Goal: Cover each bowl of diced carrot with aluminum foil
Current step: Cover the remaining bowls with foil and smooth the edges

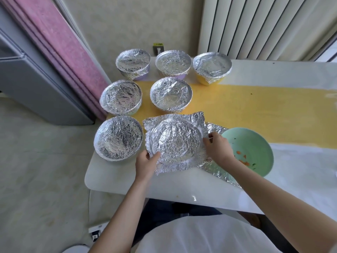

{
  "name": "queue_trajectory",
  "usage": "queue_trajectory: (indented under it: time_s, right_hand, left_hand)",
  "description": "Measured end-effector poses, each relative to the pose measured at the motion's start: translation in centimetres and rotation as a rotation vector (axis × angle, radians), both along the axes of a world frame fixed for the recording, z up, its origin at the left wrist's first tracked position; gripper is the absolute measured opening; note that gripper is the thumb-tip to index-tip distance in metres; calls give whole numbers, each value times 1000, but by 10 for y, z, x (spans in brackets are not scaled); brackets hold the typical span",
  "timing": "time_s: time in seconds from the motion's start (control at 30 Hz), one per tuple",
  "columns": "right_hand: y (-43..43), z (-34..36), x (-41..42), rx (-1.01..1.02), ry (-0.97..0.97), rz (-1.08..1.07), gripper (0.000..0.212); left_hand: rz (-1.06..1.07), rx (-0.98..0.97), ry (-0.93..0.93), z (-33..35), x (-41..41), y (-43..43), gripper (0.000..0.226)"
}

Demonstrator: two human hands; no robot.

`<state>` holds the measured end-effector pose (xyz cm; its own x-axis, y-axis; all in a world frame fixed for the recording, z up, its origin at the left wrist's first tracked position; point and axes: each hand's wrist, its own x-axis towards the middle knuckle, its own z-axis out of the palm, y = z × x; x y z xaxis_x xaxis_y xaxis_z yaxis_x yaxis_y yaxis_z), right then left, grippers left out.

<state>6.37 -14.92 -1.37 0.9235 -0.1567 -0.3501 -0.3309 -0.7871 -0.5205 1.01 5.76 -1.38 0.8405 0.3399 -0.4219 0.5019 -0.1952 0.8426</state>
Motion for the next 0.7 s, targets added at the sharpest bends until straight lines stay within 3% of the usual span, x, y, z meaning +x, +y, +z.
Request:
queue_trajectory:
  time_s: [0.17,0.37,0.7]
  right_hand:
    - [-1,-3,-12,56,3,30,29]
    - [-3,-5,-19,52,-25,92,26]
    - [-10,-5,-17,5,-44,151,25]
  left_hand:
    - [26,6,14,-3,-16,8,22]
    - [43,55,28,-6,-36,16,37]
    - [-88,367,-9,-11,-34,17,32]
